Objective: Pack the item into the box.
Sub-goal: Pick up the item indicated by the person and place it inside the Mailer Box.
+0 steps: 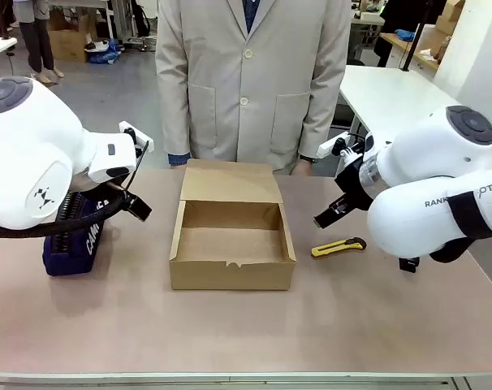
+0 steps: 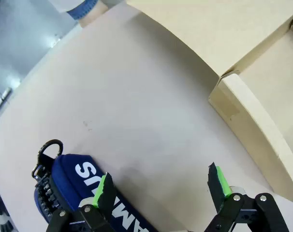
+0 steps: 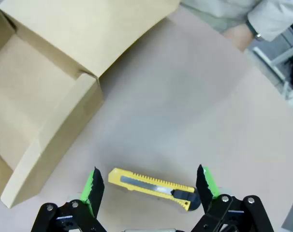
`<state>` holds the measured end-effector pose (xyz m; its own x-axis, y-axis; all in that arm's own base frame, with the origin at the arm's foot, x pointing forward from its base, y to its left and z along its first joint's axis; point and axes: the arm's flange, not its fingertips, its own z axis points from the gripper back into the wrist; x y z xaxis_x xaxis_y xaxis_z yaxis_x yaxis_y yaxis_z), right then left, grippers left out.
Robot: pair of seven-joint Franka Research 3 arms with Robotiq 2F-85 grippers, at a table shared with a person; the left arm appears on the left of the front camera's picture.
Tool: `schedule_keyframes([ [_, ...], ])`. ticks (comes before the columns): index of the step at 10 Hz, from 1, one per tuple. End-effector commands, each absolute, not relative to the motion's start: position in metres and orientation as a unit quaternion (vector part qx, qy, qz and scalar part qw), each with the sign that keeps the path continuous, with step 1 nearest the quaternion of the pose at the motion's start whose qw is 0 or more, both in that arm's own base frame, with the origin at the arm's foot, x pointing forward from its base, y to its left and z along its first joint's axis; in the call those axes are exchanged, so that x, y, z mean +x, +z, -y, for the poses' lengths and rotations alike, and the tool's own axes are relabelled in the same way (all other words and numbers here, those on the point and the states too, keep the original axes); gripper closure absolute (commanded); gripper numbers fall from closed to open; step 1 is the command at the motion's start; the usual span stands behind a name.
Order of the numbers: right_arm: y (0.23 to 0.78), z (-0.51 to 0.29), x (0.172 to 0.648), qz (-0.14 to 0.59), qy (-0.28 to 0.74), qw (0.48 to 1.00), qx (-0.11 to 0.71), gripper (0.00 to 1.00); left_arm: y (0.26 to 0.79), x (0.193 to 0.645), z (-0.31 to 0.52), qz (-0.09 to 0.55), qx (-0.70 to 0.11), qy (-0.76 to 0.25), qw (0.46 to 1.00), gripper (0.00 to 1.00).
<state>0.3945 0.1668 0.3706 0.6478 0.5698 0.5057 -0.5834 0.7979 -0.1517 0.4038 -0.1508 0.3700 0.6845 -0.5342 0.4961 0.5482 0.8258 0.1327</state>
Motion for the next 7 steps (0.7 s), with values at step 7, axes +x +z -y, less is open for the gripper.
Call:
schedule_keyframes([
  [7, 0.3706, -0.1668, 0.3945, 0.274, 0.318, 0.908, 0.012, 0.00, 0.3701, 0.4037, 0.1508, 0.266, -0.013, -0.295, 0.918, 0.00],
])
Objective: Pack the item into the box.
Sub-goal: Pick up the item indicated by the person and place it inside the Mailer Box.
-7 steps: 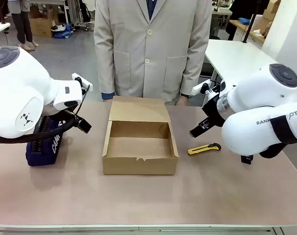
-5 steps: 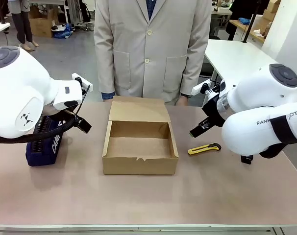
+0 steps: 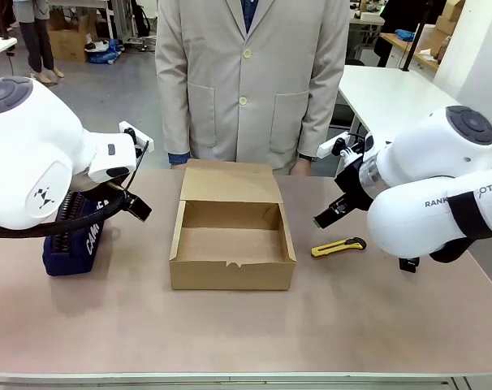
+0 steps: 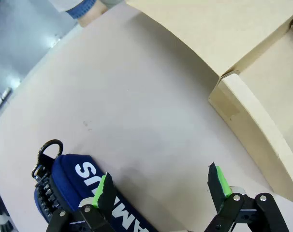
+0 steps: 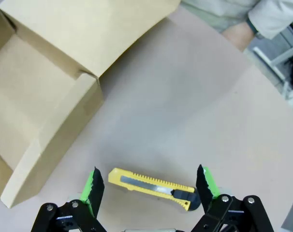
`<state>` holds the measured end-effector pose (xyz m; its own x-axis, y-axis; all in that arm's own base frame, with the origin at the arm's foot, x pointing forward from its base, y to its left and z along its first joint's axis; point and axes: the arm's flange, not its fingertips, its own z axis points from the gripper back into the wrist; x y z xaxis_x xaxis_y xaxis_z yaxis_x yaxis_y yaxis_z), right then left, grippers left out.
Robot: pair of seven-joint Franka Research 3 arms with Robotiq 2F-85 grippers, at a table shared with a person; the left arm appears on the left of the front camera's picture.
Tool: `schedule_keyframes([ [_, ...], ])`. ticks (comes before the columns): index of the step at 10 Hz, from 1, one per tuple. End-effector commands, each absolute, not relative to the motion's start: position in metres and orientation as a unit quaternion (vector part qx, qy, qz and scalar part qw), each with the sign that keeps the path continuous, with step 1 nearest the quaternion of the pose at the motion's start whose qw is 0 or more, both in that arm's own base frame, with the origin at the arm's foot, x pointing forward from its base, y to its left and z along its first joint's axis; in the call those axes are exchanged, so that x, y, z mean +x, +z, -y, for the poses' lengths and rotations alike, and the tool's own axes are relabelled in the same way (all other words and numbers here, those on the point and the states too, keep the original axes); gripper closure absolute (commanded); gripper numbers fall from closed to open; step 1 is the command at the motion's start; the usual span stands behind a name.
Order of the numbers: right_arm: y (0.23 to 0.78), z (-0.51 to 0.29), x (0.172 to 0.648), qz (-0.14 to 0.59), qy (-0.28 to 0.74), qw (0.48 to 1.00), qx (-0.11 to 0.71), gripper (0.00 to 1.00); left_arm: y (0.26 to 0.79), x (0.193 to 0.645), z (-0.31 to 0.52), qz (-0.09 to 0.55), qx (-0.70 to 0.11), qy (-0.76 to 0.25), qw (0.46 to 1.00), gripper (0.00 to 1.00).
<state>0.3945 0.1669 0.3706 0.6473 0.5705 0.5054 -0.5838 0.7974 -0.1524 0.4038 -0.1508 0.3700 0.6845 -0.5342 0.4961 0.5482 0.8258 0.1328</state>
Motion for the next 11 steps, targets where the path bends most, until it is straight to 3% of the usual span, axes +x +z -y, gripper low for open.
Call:
schedule_keyframes([
  [1, 0.371, -0.167, 0.395, 0.274, 0.318, 0.908, 0.012, 0.00, 0.370, 0.404, 0.151, 0.266, -0.013, -0.295, 0.918, 0.00],
  [4, 0.371, -0.167, 0.394, 0.274, 0.318, 0.907, 0.012, 0.00, 0.370, 0.404, 0.151, 0.266, -0.013, -0.295, 0.918, 0.00],
  [5, 0.407, -0.164, 0.379, 0.311, 0.343, 0.887, -0.003, 0.00, 0.417, 0.378, 0.150, 0.312, -0.007, -0.302, 0.901, 0.00],
  [6, 0.464, -0.154, 0.344, 0.356, 0.346, 0.867, -0.040, 0.00, 0.483, 0.325, 0.152, 0.374, 0.024, -0.289, 0.881, 0.00],
  [8, 0.522, -0.139, 0.271, 0.411, 0.343, 0.843, -0.062, 0.00, 0.535, 0.241, 0.150, 0.459, 0.066, -0.267, 0.845, 0.00],
  [9, 0.522, -0.141, 0.263, 0.421, 0.296, 0.855, -0.067, 0.00, 0.529, 0.242, 0.152, 0.454, 0.088, -0.239, 0.854, 0.00],
  [10, 0.517, -0.160, 0.348, 0.392, 0.351, 0.849, -0.046, 0.00, 0.545, 0.340, 0.168, 0.426, 0.041, -0.289, 0.856, 0.00],
  [11, 0.556, -0.156, 0.319, 0.418, 0.335, 0.843, -0.056, 0.00, 0.545, 0.340, 0.168, 0.426, 0.041, -0.289, 0.856, 0.00],
])
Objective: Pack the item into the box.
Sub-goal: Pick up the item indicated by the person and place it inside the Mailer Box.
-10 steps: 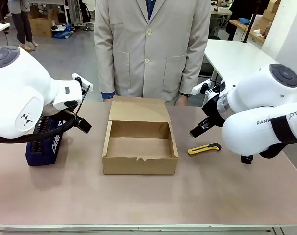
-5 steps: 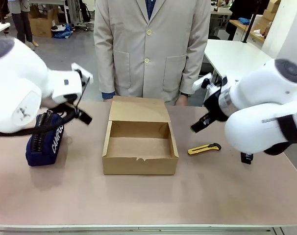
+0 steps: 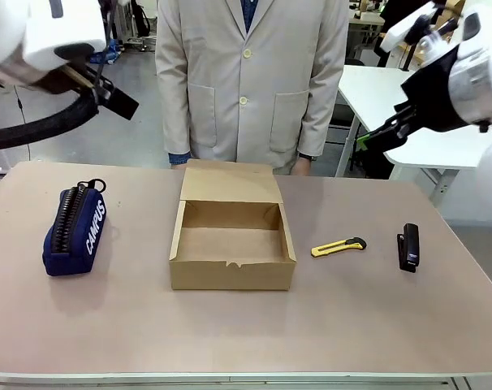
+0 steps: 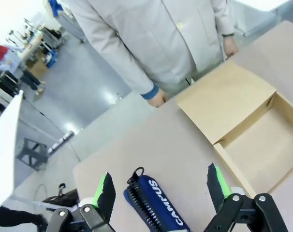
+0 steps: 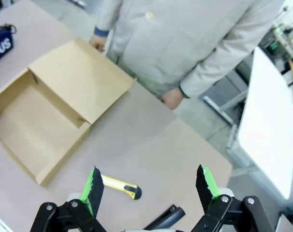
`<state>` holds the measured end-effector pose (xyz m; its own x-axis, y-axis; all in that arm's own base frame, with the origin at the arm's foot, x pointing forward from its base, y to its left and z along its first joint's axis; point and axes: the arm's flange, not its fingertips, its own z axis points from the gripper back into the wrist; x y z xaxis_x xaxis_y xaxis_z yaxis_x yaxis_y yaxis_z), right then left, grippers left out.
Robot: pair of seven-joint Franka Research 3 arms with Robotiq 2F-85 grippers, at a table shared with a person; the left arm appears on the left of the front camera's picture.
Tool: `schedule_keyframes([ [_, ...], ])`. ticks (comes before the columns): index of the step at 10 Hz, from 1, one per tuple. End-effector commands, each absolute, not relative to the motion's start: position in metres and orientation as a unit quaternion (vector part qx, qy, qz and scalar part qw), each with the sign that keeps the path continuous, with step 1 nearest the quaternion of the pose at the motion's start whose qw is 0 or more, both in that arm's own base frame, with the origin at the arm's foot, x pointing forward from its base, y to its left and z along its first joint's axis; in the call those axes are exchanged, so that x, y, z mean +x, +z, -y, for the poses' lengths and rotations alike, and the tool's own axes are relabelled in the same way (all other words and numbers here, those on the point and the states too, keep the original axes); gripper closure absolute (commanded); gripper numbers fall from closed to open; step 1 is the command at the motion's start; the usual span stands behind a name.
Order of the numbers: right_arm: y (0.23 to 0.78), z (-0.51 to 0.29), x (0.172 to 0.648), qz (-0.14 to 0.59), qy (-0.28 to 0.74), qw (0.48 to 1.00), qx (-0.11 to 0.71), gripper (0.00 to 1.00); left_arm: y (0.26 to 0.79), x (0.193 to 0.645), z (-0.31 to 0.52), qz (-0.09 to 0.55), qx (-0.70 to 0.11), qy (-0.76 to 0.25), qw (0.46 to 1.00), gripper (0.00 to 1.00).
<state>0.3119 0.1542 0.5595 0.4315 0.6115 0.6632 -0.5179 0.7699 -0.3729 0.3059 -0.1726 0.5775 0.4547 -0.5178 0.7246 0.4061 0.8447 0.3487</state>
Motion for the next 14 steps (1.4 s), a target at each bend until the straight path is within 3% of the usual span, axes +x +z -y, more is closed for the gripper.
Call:
schedule_keyframes([
  [1, 0.544, -0.170, 0.330, 0.389, 0.327, 0.858, -0.077, 0.00, 0.590, 0.293, 0.173, 0.460, 0.070, -0.269, 0.843, 0.00],
  [2, 0.553, -0.152, 0.333, 0.362, 0.293, 0.884, -0.039, 0.00, 0.594, 0.293, 0.160, 0.449, 0.021, -0.235, 0.862, 0.00],
  [3, 0.569, -0.119, 0.337, 0.295, 0.147, 0.944, 0.011, 0.00, 0.597, 0.288, 0.123, 0.412, -0.046, -0.142, 0.899, 0.00],
  [4, 0.582, -0.079, 0.334, 0.213, 0.088, 0.962, 0.147, 0.00, 0.593, 0.293, 0.089, 0.262, -0.080, -0.006, 0.962, 0.00],
  [6, 0.596, 0.016, 0.327, 0.179, -0.049, 0.914, 0.362, 0.00, 0.568, 0.292, 0.017, 0.202, -0.232, 0.094, 0.947, 0.00],
  [8, 0.586, 0.097, 0.310, 0.184, -0.149, 0.841, 0.487, 0.00, 0.531, 0.285, -0.054, 0.211, -0.422, 0.145, 0.870, 0.00],
  [10, 0.571, 0.147, 0.293, 0.193, -0.222, 0.798, 0.526, 0.00, 0.502, 0.272, -0.106, 0.250, -0.529, 0.173, 0.793, 0.00],
  [12, 0.549, 0.175, 0.281, 0.204, -0.252, 0.752, 0.573, 0.00, 0.472, 0.264, -0.128, 0.323, -0.578, 0.174, 0.729, 0.00],
  [13, 0.542, 0.182, 0.277, 0.233, -0.259, 0.731, 0.587, 0.00, 0.465, 0.264, -0.130, 0.347, -0.567, 0.182, 0.724, 0.00],
  [14, 0.541, 0.181, 0.277, 0.271, -0.265, 0.737, 0.560, 0.00, 0.464, 0.265, -0.122, 0.399, -0.559, 0.172, 0.706, 0.00],
])
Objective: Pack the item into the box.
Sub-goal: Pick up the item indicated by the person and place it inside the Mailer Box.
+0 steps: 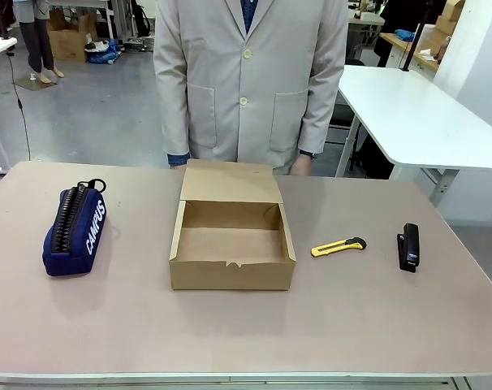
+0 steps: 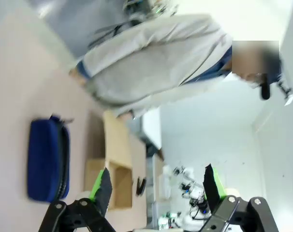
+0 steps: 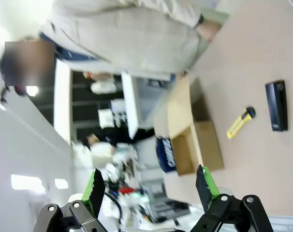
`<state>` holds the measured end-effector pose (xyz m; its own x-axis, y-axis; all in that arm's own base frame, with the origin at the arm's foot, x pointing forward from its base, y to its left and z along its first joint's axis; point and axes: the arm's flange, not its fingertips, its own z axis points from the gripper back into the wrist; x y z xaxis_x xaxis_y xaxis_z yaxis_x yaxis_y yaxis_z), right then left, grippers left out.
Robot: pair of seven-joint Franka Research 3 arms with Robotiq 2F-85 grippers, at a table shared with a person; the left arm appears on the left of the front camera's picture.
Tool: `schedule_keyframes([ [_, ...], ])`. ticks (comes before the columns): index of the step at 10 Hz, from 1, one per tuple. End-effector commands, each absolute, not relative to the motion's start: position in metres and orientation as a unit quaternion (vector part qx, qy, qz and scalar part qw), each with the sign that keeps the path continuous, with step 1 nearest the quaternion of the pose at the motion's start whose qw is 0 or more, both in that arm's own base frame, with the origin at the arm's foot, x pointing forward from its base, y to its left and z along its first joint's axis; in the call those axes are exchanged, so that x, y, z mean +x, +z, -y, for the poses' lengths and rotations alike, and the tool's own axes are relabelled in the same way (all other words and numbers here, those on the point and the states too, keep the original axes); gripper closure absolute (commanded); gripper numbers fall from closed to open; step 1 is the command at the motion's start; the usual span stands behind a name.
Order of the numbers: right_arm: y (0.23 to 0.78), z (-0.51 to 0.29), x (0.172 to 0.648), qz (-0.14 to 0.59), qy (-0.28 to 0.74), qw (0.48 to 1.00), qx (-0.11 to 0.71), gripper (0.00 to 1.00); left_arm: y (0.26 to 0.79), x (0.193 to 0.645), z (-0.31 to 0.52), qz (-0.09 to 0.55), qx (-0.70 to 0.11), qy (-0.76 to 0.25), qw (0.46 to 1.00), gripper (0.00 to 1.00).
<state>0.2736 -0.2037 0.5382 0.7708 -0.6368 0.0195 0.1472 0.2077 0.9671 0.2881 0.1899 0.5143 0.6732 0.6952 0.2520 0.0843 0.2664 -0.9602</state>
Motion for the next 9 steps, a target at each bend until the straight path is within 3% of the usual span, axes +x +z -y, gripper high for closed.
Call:
schedule_keyframes([
  [1, 0.5442, 0.1971, 0.2753, 0.188, -0.227, 0.781, 0.551, 0.00, 0.5164, 0.2828, -0.1823, 0.299, -0.550, 0.211, 0.751, 0.00],
  [9, 0.5442, 0.1971, 0.2753, 0.188, -0.227, 0.781, 0.551, 0.00, 0.5164, 0.2828, -0.1823, 0.299, -0.550, 0.211, 0.751, 0.00],
])
